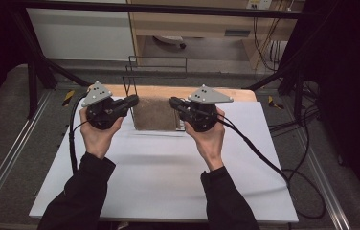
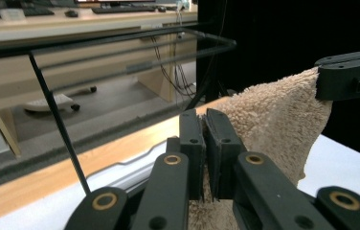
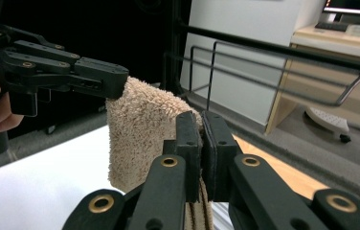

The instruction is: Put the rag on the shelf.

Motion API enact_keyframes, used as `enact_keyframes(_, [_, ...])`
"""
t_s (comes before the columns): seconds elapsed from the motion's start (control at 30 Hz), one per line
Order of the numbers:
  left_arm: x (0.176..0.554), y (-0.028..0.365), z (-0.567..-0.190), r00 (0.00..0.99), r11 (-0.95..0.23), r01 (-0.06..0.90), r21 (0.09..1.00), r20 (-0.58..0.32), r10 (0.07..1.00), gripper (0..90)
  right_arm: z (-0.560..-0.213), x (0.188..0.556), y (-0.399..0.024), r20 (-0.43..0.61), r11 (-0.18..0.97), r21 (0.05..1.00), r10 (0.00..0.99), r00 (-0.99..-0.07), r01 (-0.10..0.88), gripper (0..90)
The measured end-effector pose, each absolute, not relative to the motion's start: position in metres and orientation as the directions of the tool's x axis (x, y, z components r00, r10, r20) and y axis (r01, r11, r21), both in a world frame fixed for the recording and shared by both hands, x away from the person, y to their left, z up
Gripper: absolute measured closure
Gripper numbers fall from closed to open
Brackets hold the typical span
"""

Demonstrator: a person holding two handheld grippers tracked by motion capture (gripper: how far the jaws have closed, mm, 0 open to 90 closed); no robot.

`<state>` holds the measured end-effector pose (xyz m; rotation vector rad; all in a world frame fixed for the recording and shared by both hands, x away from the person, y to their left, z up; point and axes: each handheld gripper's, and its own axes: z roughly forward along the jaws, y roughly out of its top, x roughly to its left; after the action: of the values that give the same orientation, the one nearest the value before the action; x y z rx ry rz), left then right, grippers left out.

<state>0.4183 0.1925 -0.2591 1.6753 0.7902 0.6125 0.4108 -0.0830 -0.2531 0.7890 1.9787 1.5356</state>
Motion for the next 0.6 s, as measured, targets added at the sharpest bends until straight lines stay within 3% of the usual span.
enact_keyframes(0.6, [0.439,0.188,-0.213,0.627,-0.097,0.113,0.989,0.004,0.779,86.1,-0.208,0.429,-0.086,-0.07,0.146,0.988,0.739,-0.67,0.058,86.6])
